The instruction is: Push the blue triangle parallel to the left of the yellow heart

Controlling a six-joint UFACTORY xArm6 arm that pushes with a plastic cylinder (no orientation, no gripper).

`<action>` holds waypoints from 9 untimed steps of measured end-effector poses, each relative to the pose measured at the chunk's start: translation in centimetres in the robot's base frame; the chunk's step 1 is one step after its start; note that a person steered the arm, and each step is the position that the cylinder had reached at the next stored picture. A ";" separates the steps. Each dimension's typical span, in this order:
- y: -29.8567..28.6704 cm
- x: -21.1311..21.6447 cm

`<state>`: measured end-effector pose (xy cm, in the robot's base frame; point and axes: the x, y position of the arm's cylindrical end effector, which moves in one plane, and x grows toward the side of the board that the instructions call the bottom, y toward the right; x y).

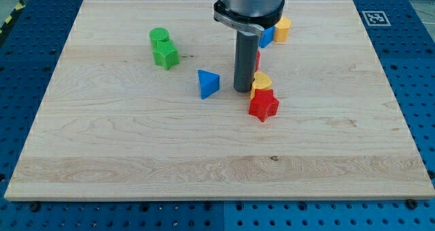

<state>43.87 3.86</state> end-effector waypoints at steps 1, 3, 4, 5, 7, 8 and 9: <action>0.0 0.7; -2.9 2.5; -3.3 2.1; -3.5 2.1; -4.7 1.8; -5.8 1.8; -6.6 1.8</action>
<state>45.72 -2.78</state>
